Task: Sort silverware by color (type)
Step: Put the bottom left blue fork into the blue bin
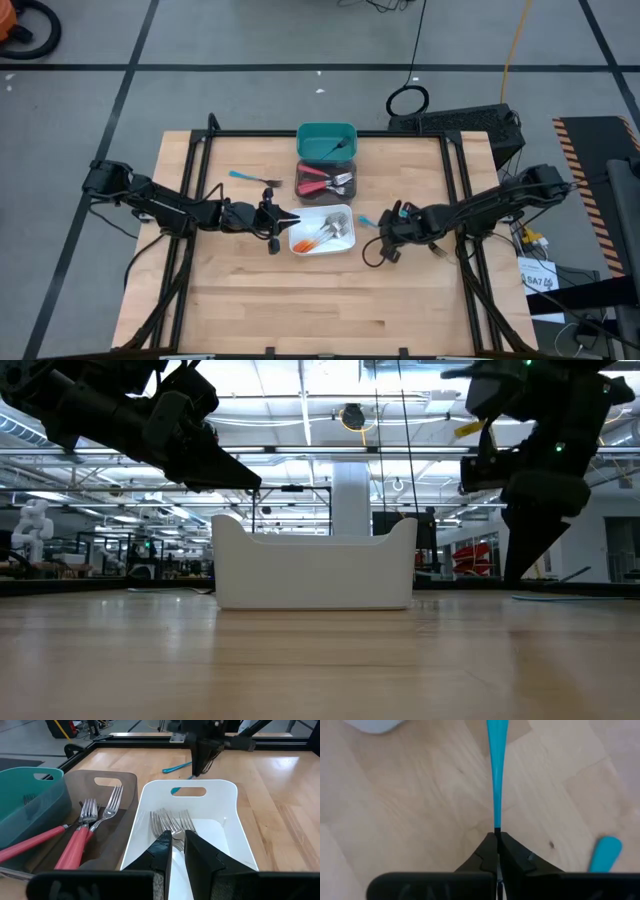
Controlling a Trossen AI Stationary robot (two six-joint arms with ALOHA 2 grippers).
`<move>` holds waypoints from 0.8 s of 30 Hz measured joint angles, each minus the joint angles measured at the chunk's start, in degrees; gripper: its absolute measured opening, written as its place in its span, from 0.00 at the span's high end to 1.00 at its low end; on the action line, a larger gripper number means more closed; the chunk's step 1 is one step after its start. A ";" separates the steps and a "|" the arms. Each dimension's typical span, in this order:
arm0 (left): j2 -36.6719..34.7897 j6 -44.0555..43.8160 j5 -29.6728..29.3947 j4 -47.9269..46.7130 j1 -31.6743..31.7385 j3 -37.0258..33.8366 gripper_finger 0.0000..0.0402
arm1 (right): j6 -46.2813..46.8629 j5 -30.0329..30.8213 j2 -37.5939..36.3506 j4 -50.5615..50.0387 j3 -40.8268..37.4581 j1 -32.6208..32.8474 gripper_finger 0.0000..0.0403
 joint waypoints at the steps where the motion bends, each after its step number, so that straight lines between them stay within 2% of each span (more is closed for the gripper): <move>1: 0.00 0.00 0.00 0.00 0.00 0.00 0.87 | 0.01 -0.01 -0.95 -0.35 0.00 0.00 1.00; 15: 0.00 -0.15 -0.02 0.01 0.00 0.00 0.87 | -2.02 0.23 -16.39 -1.30 0.11 0.00 1.00; 18: 0.00 -0.14 0.00 0.04 0.00 0.00 0.87 | -3.04 1.77 -19.37 -1.06 0.11 0.00 1.00; 24: 0.00 -0.13 -0.02 0.06 0.00 0.00 0.87 | -9.61 4.65 -23.06 4.71 0.11 -0.02 1.00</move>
